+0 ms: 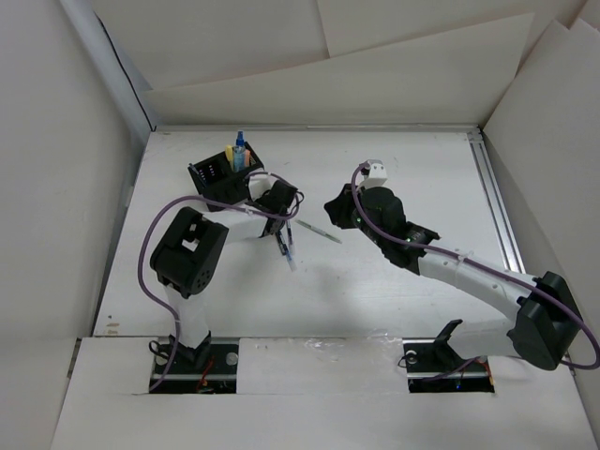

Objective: Sort the stationery into containers
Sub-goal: Pick up the pen from the center of the board.

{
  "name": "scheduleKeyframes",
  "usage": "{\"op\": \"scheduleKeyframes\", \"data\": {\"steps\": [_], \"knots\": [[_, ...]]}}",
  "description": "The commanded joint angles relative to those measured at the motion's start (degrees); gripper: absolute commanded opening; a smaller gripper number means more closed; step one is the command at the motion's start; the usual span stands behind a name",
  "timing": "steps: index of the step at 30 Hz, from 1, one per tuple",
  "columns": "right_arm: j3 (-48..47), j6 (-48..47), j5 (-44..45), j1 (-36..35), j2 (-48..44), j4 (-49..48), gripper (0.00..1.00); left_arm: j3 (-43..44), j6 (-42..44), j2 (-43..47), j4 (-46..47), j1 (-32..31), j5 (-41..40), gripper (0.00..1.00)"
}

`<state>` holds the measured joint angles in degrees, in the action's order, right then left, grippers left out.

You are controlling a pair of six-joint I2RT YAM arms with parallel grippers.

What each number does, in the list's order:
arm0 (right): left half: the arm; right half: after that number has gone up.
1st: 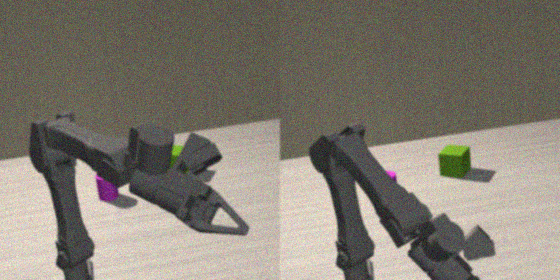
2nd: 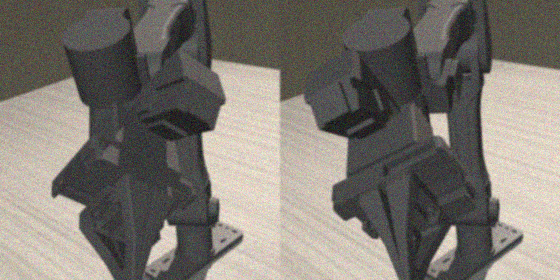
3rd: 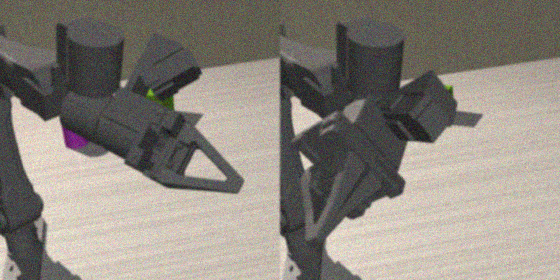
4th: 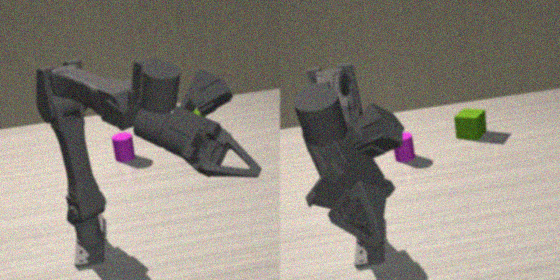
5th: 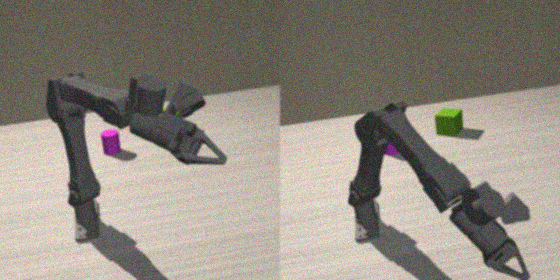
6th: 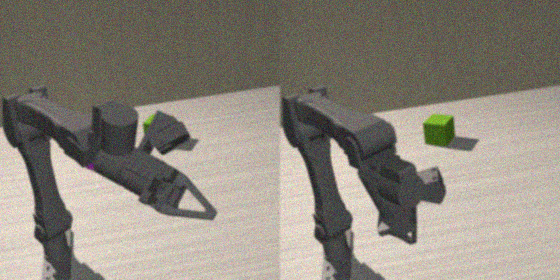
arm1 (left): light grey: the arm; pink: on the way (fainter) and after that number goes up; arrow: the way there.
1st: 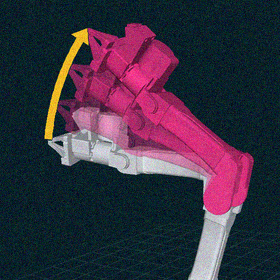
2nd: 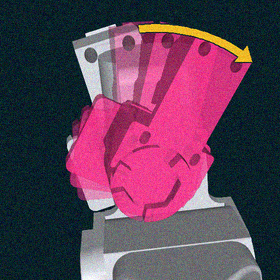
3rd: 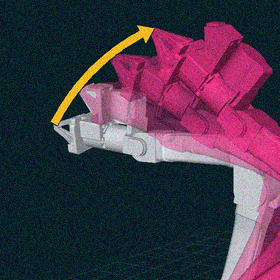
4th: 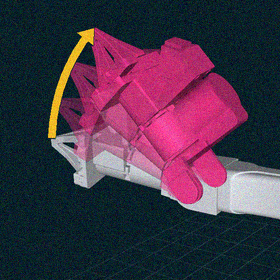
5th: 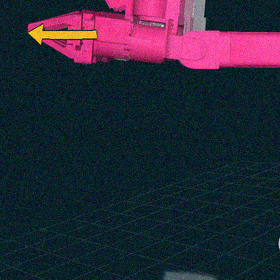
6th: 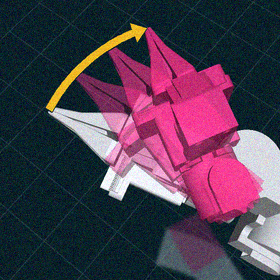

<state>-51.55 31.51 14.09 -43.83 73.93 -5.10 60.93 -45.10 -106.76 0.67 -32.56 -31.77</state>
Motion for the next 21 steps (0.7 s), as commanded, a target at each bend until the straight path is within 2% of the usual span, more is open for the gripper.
{"op": "scheduleKeyframes", "data": {"steps": [1,3,11,16,21], "knots": [[-1.36,0.13,-0.46,0.50,-0.10,-2.28,0.28,2.09,-0.60,-0.64,-0.14,-0.14,-1.19,0.22],[-1.36,0.13,-0.46,0.50,-0.10,-2.28,0.28,2.09,-0.60,-1.16,-0.14,-0.14,-1.19,0.20],[-1.36,0.13,-0.46,0.50,-0.10,-2.28,0.28,1.13,-1.22,-0.03,-1.37,-0.14,-2.24,0.00],[-1.36,0.13,0.06,0.50,-0.10,-2.28,0.28,-3.09,-1.74,6.81,-1.37,-0.14,-2.77,0.00],[-1.36,0.13,0.06,0.50,-0.63,-2.28,0.28,-5.20,-0.69,17.87,-3.56,-0.14,-4.09,0.00]]}}
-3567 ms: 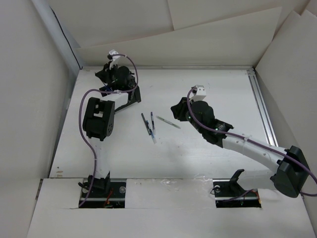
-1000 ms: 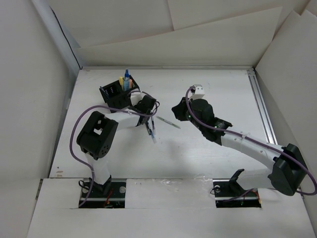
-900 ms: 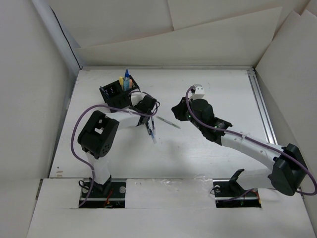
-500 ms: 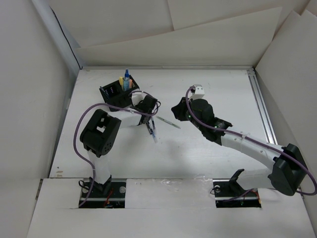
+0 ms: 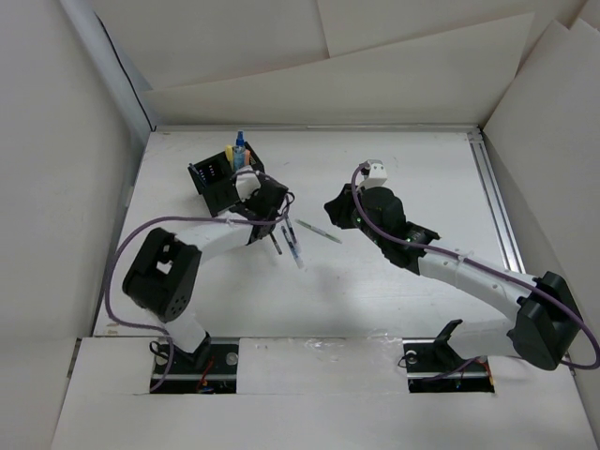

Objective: Sort the stationery into containers
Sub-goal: Pick up the pen from the center of the board, then place the pen in the storage box.

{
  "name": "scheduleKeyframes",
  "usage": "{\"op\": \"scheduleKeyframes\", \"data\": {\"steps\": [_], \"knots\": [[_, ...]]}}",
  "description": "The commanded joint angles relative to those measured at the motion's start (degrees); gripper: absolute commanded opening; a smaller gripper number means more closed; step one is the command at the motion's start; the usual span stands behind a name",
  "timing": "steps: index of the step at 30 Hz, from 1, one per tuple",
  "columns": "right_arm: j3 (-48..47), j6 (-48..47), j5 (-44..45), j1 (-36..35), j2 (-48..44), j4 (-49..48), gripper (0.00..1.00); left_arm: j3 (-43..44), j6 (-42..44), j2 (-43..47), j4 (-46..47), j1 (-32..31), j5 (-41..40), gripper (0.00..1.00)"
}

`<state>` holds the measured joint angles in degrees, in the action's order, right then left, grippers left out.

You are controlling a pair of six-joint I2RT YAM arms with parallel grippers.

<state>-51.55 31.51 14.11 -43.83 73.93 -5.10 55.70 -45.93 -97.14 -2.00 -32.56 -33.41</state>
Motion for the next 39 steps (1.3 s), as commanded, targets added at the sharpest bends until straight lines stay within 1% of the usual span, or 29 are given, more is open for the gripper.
{"op": "scheduleKeyframes", "data": {"steps": [1,3,6,7,9,11,12,13,15,16,17,18,21,25,28,29,30,33,35,38,39], "knots": [[-1.36,0.13,0.04,0.50,-0.63,-2.28,0.28,0.02,0.66,9.68,-1.42,-0.14,-3.15,0.00],[-1.36,0.13,0.04,0.50,-0.63,-2.28,0.28,0.89,0.67,13.27,-3.44,0.38,-3.85,0.00],[-1.36,0.13,0.04,0.50,-1.16,-2.28,0.28,3.17,1.90,16.54,-3.45,3.10,-3.33,0.00],[-0.84,0.13,0.04,0.50,-1.16,-2.28,0.28,3.79,1.90,18.11,-3.45,5.03,-2.55,0.00],[-0.83,0.13,0.04,0.50,-1.68,-2.28,0.28,5.55,2.43,18.66,-3.45,6.88,-0.53,0.00],[-0.83,0.13,0.04,0.50,-1.69,-2.28,0.28,9.32,3.04,18.66,-3.98,9.17,-1.56,0.00],[-0.83,0.66,0.04,0.50,-1.69,-2.28,0.28,11.16,3.04,17.87,-5.63,9.79,-3.05,0.00],[-0.83,0.66,0.04,0.50,-1.69,-2.28,0.28,15.71,3.91,17.00,-6.95,10.58,-4.55,0.00],[-0.83,0.66,0.04,0.50,-1.69,-2.28,0.28,20.91,6.20,13.13,-9.24,13.65,-7.01,0.00],[-0.31,0.66,0.04,0.50,-1.69,-2.28,0.28,23.64,6.81,11.73,-12.38,14.79,-7.89,0.00],[-0.31,0.66,0.04,0.50,-1.69,-2.80,0.28,28.62,7.69,9.10,-13.37,16.11,-8.60,0.00],[-0.31,0.66,0.04,0.50,-2.29,-2.81,0.28,30.85,9.44,8.03,-14.34,18.56,-10.00,0.00],[-0.31,0.66,0.04,-0.02,-2.30,-2.81,0.28,36.40,12.70,4.87,-15.05,22.87,-12.29,0.00],[0.22,0.66,0.04,-0.02,-2.83,-3.33,0.29,39.30,16.83,1.88,-14.53,27.00,-18.25,0.00],[0.22,0.66,0.04,-0.02,-2.83,-3.33,0.29,39.31,19.65,0.47,-12.25,28.16,-20.90,0.00],[0.22,0.66,0.04,-0.02,-2.83,-3.33,0.29,39.31,20.52,-0.15,-11.11,28.16,-23.08,0.00],[0.22,0.66,-0.48,-0.02,-2.83,-3.33,0.29,38.44,22.19,-0.15,-8.14,28.16,-23.11,0.00],[0.22,0.13,-0.49,-0.02,-2.83,-3.33,0.29,37.29,23.08,-1.38,-3.65,28.16,-24.69,0.00],[0.22,0.13,-0.49,-0.02,-1.69,-3.33,0.29,37.29,24.83,-3.04,-2.31,28.16,-24.69,0.00],[-0.30,0.13,-0.49,-0.55,-1.08,-3.33,0.29,39.04,27.11,-5.85,0.50,27.63,-26.88,0.00],[-0.31,0.13,-0.49,-0.55,-1.07,-3.33,0.29,39.04,29.12,-6.39,1.72,27.11,-28.19,0.00]]}}
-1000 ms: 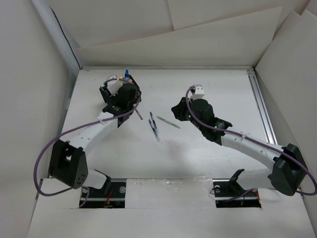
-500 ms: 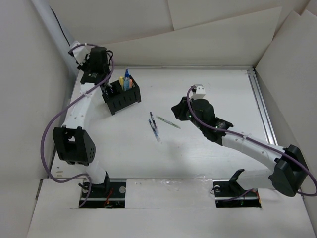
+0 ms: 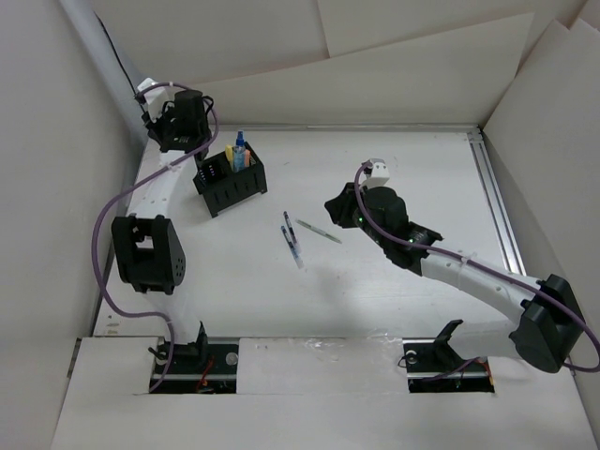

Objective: Sort the stationery into containers
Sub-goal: Place the pen in the storage box.

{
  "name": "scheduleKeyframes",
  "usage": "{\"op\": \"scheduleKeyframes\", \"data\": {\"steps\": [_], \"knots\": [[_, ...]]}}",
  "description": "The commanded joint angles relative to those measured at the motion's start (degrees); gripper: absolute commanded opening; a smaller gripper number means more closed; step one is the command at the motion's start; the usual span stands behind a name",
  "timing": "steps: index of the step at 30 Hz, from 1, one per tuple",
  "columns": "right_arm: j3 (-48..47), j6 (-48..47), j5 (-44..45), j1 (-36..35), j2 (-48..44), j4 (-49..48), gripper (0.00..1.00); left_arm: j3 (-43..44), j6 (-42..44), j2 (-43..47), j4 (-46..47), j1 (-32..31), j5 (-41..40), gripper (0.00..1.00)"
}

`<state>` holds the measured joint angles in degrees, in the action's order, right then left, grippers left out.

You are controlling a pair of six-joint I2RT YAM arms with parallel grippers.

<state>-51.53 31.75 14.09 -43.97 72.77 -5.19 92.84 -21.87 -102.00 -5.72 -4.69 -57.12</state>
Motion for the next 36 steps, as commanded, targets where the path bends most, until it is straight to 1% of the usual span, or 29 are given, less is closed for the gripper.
{"op": "scheduleKeyframes", "data": {"steps": [1,4,10,16,22,32,34,36], "knots": [[-0.33,-0.11,-0.46,-0.42,0.09,-3.25,0.29,1.91,6.12,-1.54,8.15,-1.28,-4.49,0.00],[-0.33,-0.11,0.15,-0.42,-0.53,-3.25,0.29,1.21,7.54,-3.73,10.81,-1.29,-5.02,0.00],[-0.33,-0.63,0.15,-0.42,-0.53,-3.25,0.29,1.73,7.54,-7.16,12.04,-2.43,-5.02,0.00],[-0.33,-0.63,0.15,-0.42,-0.53,-3.25,0.29,-0.19,7.01,-7.69,15.20,-2.43,-4.49,0.00],[-0.33,-0.63,0.15,-0.42,-0.53,-3.25,0.29,-4.15,11.32,-7.16,21.97,-3.66,-5.02,0.00],[-0.33,-0.63,0.15,-0.42,-1.05,-3.77,0.29,-5.21,9.65,-7.70,21.18,-4.72,-5.54,0.00],[-0.33,-0.63,0.15,-0.42,-1.05,-3.77,0.29,-5.82,9.12,-6.91,20.66,-4.72,-5.54,0.03],[-0.33,-0.63,0.15,-0.42,-1.05,-3.77,0.29,-6.53,8.42,-6.38,20.66,-4.72,-5.02,0.04]]}}
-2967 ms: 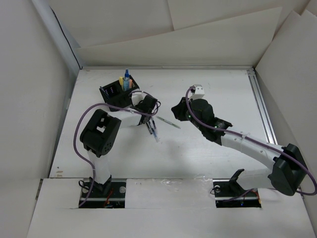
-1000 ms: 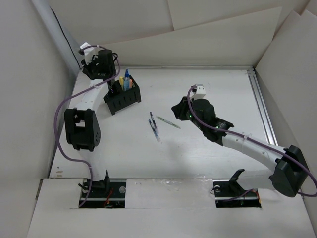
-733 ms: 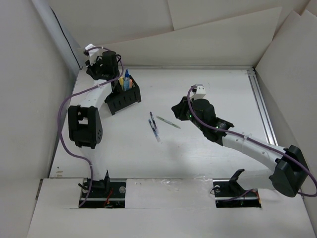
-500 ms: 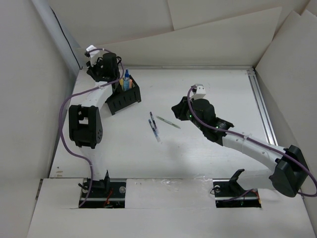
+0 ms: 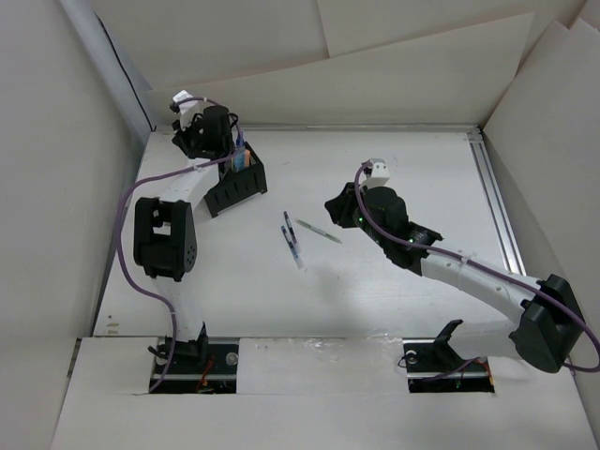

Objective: Sort the stationery into containers
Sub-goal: Place the pen in the storage box.

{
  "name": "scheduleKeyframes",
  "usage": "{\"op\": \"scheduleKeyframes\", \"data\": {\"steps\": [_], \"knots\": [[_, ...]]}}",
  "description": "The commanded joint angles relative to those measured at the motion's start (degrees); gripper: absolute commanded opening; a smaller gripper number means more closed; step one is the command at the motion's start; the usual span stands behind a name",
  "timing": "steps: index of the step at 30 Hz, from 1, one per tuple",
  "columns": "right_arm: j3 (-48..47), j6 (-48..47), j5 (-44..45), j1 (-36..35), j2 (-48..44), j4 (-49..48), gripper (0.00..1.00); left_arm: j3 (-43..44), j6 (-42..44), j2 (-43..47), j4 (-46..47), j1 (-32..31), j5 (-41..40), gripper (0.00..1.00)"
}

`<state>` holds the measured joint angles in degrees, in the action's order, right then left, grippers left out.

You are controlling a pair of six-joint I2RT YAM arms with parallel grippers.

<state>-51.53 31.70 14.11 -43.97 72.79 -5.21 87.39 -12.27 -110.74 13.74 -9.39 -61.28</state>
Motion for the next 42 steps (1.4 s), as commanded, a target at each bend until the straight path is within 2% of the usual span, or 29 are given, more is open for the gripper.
{"op": "scheduleKeyframes", "data": {"steps": [1,14,20,27,32,34,36,38,39,40,41,42], "knots": [[-0.33,-0.59,0.13,-0.42,-1.08,-3.75,0.29,-1.61,-1.70,2.37,1.20,-0.02,-0.86,0.04],[-0.33,-0.59,0.13,-0.42,-1.08,-3.75,0.29,-3.28,-2.32,4.65,1.20,-0.54,0.19,0.07],[-0.33,-0.59,0.13,-0.42,-1.08,-3.75,0.29,-4.43,-2.84,7.29,1.20,-1.68,1.77,0.14],[-0.33,-0.59,0.13,-0.42,-1.08,-3.75,0.29,-5.57,-3.37,12.21,1.20,-2.82,4.14,0.28],[-0.33,-0.59,0.13,-0.42,-1.08,-3.75,0.29,-4.87,-5.03,16.69,0.07,-5.55,6.60,0.28],[-0.33,-0.59,0.83,-0.42,-1.08,-3.75,0.29,-3.55,-7.92,19.58,-2.65,-8.09,7.74,0.23],[0.20,-0.59,1.35,-0.42,-1.60,-3.75,0.29,-4.16,-16.79,23.17,-9.06,-9.85,11.51,0.18],[0.20,-0.59,2.06,-0.42,-1.60,-3.75,0.24,-8.62,-20.06,26.26,-8.74,-13.89,18.34,0.15],[0.20,-0.59,2.76,-0.42,-2.13,-3.75,0.21,-11.43,-21.03,27.58,-6.38,-15.99,19.26,0.09],[0.20,-0.59,2.77,-0.42,-2.13,-3.75,0.11,-16.42,-21.04,29.16,-5.66,-18.36,19.26,0.04],[0.72,-0.59,3.29,-0.42,-2.13,-3.75,0.08,-18.12,-21.65,29.18,-5.65,-23.17,18.74,0.00],[0.73,-0.59,3.29,-0.42,-2.65,-3.75,0.06,-19.53,-22.61,29.18,-7.74,-25.39,18.21,0.00]]}}
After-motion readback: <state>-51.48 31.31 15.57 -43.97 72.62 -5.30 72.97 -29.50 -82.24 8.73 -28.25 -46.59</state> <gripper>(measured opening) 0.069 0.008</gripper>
